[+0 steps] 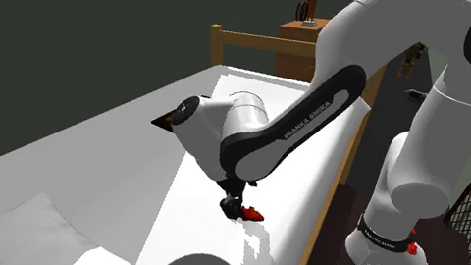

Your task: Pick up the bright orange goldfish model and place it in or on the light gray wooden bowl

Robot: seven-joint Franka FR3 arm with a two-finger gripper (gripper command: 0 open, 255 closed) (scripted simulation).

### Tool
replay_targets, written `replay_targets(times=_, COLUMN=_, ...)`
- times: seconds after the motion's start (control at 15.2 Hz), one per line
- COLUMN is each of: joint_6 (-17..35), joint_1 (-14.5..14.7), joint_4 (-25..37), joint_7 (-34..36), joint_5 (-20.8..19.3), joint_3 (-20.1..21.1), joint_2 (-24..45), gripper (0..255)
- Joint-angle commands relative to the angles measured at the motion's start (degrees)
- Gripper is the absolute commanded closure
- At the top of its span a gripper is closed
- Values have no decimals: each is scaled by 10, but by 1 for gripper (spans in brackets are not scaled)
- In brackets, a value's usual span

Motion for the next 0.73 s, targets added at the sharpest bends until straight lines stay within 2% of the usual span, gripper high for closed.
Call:
replay_targets(times=0.0, joint_6=16, joint_1=0, joint_4=-12, joint_7=4, joint_5=-4, joint_3=0, joint_2=5, gripper=0)
replay_targets(times=0.2, joint_6=37, joint_1=-2, joint_4=-29, joint_7=7, joint_5=-7, joint_3=-1, joint_2=9, gripper=0)
replay_targets(times=0.66, joint_6=36, joint_1=-2, joint_4=-29, joint_7=7, joint_5=-7, joint_3=-1, joint_2=9, gripper=0)
